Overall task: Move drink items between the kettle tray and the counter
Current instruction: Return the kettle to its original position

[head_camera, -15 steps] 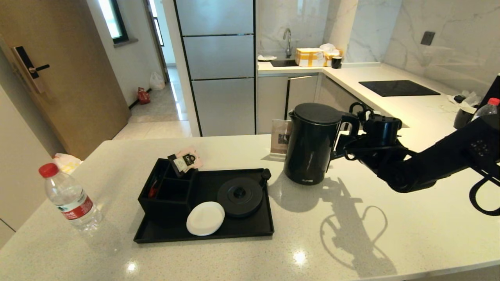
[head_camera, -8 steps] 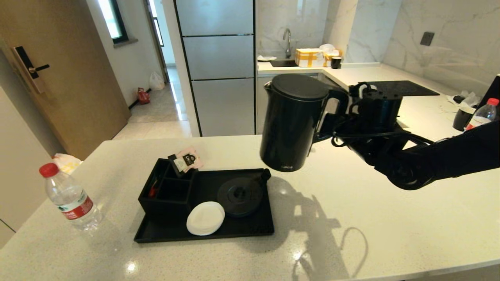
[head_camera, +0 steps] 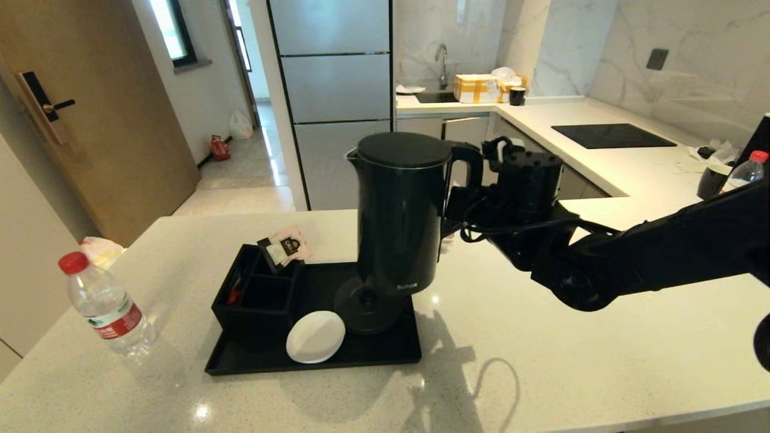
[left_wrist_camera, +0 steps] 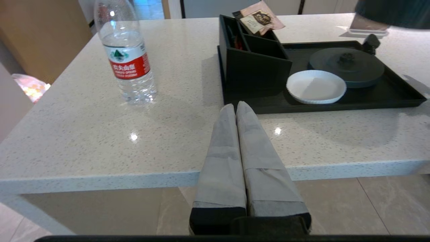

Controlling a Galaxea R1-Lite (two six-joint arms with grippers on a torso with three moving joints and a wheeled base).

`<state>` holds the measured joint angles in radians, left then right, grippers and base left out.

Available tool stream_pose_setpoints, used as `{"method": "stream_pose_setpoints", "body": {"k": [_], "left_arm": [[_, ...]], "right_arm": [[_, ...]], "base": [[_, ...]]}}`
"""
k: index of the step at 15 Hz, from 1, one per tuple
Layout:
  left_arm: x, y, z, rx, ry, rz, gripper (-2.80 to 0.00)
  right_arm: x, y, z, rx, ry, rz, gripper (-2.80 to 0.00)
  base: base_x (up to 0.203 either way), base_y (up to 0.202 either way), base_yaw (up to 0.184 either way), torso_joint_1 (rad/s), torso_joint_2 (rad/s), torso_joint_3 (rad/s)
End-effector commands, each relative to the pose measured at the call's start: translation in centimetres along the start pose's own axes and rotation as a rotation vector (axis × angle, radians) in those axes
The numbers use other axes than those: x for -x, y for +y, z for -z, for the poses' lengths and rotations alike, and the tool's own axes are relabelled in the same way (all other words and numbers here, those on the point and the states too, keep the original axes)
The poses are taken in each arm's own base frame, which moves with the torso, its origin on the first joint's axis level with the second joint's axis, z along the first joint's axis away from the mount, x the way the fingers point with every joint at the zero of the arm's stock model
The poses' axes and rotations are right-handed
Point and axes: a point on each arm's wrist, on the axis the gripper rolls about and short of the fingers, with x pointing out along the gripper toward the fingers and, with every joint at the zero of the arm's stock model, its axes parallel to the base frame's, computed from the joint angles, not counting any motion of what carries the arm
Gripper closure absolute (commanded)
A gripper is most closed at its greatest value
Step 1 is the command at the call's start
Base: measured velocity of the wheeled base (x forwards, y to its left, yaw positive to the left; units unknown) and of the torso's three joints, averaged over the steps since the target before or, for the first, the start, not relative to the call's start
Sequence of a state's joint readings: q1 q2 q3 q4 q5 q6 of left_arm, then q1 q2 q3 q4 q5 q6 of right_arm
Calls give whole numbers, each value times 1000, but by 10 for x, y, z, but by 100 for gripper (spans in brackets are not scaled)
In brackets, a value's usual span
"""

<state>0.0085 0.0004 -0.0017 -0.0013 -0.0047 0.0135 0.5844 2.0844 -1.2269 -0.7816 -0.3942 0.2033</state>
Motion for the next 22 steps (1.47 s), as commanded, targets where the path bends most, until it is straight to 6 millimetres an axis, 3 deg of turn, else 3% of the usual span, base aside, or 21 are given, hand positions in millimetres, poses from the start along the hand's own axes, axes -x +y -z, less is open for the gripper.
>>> {"method": "stream_pose_setpoints", "body": {"k": [1,6,15,17,22], "left_arm": [[0,0,0,0,-2,-1,0],[0,0,0,0,-2,-1,0],[0,0,0,0,-2,-1,0],[0,0,0,0,1,-1,0],[0,0,0,0,-2,-1,0]], "right_arm": [[-6,24,41,41,78,-34,0],[0,42,66,68,122,-51,0],[-5,45,72,56,97,-53,0],[-7,39,46,22,12,6,0],[-9,31,35,18,-18,26,0]], "base": [[0,0,0,0,0,0],[0,0,0,0,0,0],[0,0,0,0,0,0],[0,0,0,0,0,0],[0,0,0,0,0,0]]}}
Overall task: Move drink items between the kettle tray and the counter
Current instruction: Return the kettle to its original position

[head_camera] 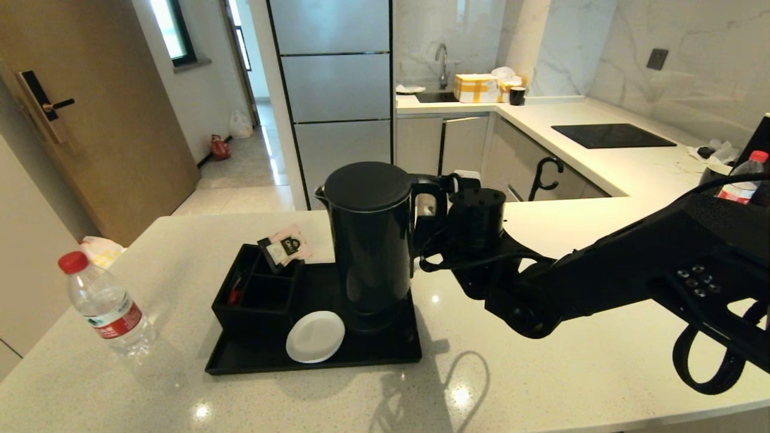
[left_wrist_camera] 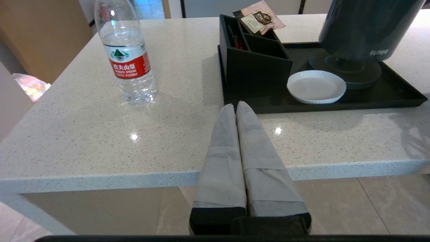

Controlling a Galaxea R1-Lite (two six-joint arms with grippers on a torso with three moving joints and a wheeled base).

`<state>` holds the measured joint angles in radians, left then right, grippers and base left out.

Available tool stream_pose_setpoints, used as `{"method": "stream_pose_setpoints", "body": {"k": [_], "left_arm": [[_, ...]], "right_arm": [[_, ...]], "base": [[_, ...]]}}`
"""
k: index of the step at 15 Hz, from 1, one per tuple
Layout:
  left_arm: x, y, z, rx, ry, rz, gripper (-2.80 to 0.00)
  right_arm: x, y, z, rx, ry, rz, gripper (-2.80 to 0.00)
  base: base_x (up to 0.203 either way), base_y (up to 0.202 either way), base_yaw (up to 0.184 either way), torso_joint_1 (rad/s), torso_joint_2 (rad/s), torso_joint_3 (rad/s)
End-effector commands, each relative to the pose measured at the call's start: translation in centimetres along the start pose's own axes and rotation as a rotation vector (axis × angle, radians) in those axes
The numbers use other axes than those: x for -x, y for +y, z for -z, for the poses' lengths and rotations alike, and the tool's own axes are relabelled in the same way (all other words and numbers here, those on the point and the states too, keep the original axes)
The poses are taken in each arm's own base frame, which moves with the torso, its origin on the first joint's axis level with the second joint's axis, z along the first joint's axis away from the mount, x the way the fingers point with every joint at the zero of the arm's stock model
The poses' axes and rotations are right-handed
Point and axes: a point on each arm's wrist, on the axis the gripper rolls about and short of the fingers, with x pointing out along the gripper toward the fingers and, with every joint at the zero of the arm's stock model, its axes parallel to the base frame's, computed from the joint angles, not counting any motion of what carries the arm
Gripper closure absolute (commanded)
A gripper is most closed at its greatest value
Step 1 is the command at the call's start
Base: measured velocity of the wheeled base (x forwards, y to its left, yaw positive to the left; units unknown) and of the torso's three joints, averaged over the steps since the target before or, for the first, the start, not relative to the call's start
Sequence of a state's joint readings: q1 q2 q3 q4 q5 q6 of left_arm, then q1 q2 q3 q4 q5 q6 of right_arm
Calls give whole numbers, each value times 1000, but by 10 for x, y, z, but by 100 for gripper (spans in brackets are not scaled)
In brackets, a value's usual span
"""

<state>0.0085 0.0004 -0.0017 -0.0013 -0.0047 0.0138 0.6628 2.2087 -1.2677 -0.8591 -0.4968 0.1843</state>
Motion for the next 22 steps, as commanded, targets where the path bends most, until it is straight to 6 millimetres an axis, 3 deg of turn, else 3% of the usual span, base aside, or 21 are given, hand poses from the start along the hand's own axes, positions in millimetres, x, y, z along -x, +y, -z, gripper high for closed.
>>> {"method": "stream_pose_setpoints", "body": {"k": [1,4,8,22], "left_arm": [[0,0,0,0,-2,-1,0],[0,0,0,0,-1,-1,0],[0,0,0,0,-2,-1,0],[0,0,0,0,-2,-1,0]], "right_arm": [[0,-6,-12,-9,-33,11,0],[-2,-6,-8,-1,-25,14,0],[-13,-5,18,22,17,22,0],[-7,2,24,48,33,18,0]], "base": [[0,0,0,0,0,0],[0,0,0,0,0,0],[0,0,0,0,0,0],[0,0,0,0,0,0]]}}
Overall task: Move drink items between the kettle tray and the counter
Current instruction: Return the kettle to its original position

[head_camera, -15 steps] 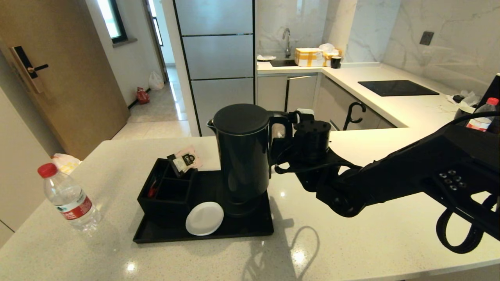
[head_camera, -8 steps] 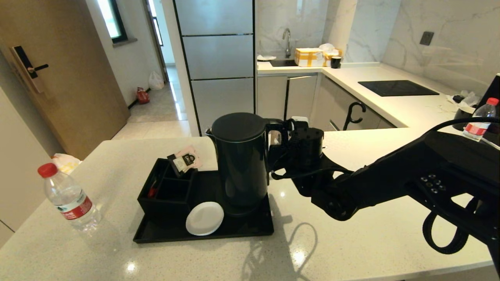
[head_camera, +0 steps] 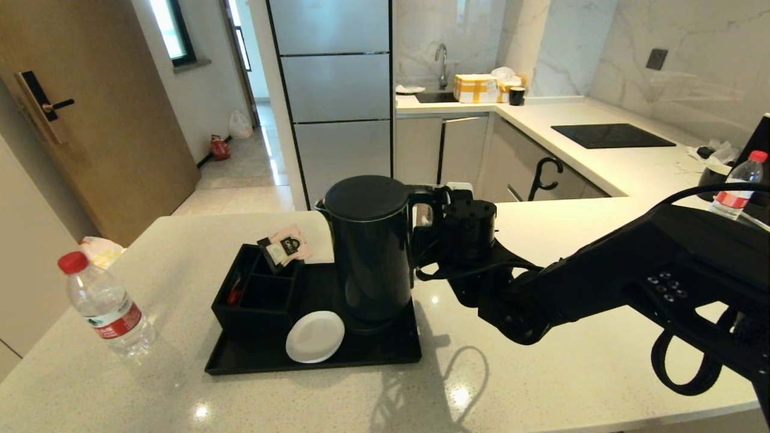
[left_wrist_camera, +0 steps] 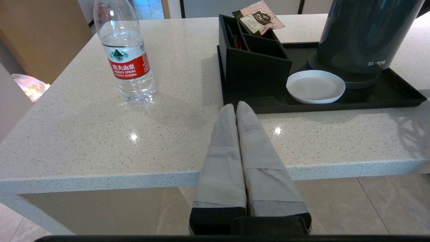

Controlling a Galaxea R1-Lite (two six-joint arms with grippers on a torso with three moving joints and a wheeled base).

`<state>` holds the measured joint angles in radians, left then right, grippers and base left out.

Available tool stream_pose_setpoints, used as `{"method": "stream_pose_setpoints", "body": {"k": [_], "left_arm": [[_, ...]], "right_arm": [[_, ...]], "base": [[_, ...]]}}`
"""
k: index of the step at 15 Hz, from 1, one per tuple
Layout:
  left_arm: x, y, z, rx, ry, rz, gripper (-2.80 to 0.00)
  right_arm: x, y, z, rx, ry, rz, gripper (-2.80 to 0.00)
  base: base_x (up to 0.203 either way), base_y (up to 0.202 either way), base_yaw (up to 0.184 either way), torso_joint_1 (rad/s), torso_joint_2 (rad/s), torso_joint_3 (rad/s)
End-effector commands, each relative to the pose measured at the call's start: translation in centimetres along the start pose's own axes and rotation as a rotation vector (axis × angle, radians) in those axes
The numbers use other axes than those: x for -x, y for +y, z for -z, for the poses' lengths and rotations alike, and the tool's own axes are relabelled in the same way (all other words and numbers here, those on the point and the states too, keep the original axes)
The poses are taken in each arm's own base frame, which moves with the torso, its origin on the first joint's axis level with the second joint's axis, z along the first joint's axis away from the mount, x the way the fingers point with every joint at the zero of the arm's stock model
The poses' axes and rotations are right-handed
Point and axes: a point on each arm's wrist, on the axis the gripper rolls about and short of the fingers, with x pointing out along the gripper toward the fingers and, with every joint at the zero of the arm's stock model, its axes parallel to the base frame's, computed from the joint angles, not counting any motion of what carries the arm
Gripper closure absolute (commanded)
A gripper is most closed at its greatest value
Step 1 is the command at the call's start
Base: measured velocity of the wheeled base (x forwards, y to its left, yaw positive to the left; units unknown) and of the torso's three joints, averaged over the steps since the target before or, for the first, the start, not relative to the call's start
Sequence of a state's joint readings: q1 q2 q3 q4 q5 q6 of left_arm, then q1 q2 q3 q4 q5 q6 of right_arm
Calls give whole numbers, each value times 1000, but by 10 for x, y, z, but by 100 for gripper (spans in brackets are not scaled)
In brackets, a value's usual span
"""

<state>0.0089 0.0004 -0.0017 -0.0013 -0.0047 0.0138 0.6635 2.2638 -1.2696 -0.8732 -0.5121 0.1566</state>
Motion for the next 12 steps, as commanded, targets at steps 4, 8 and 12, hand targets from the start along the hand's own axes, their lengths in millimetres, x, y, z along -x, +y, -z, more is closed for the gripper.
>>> {"method": "stream_pose_setpoints", "body": {"k": [4,8,12], "left_arm": [[0,0,0,0,-2,0,0],[0,0,0,0,-2,0,0],[0,0,0,0,-2,0,0]], "right_arm": [[0,1,2,1,2,-2,0],[4,13,16,25,28,-10,0],[7,17,19,44,30,0,0]], "base": [[0,0,0,0,0,0],[0,0,0,0,0,0],[0,0,0,0,0,0]]}}
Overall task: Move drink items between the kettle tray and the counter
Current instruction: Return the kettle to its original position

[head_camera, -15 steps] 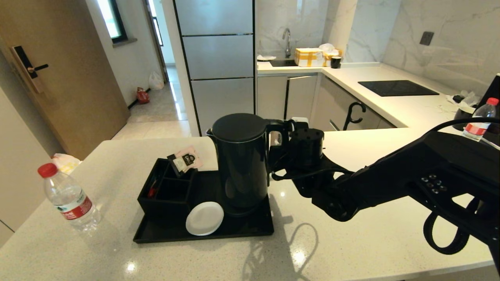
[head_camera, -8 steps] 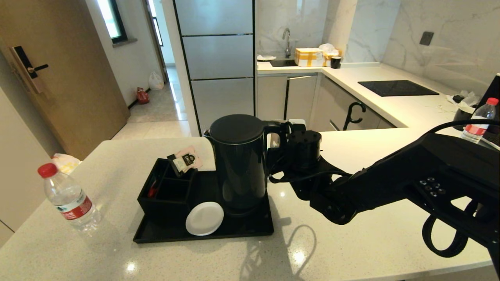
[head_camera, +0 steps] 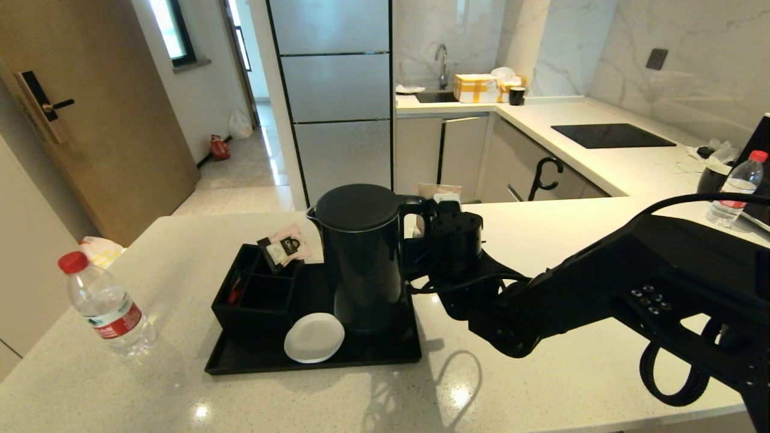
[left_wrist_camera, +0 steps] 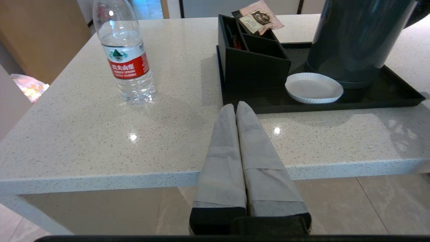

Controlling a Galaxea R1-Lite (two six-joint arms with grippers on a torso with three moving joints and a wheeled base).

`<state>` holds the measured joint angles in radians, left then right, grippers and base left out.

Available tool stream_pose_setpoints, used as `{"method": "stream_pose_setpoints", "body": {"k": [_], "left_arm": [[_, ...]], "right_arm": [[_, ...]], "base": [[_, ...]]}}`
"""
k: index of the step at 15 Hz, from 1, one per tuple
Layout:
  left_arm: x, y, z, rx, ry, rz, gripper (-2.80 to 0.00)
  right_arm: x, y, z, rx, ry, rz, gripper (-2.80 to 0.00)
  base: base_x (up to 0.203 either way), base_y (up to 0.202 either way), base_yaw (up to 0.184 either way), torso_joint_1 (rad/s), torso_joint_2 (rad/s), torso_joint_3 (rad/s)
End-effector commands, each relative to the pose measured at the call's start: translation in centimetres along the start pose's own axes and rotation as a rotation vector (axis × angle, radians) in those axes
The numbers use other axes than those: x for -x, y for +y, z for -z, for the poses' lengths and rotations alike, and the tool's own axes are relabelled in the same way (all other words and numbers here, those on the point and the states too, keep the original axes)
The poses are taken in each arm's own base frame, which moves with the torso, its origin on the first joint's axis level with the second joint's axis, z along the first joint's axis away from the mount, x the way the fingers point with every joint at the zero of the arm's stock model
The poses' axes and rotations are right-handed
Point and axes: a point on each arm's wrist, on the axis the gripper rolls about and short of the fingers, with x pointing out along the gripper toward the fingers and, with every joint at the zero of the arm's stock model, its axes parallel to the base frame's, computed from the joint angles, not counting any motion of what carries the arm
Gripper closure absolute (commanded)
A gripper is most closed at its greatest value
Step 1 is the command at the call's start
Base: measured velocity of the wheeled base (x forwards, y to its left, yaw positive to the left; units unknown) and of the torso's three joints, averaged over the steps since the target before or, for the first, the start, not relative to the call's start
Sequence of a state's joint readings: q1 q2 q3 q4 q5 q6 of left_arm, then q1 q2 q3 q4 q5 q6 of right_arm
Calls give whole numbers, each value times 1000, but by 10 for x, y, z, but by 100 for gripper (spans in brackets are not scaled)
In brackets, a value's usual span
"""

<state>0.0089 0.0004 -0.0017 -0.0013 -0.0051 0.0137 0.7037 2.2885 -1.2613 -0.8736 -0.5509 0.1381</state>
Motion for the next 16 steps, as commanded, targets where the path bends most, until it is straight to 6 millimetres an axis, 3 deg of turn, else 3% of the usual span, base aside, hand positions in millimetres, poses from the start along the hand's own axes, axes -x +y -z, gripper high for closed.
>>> {"method": "stream_pose_setpoints", "body": {"k": [1,7,8,16], "left_arm": [[0,0,0,0,-2,-1,0],[0,0,0,0,-2,-1,0],[0,0,0,0,-1,-1,0],[0,0,0,0,-2,-1,0]], "right_arm": [[2,3,4,17,6,1,0],[2,3,4,21,6,3,0],[2,3,-4,1,-25,-1,0],[1,2,1,7,-14,-6,0]], "base": [[0,0,0,0,0,0],[0,0,0,0,0,0],[0,0,0,0,0,0],[0,0,0,0,0,0]]}}
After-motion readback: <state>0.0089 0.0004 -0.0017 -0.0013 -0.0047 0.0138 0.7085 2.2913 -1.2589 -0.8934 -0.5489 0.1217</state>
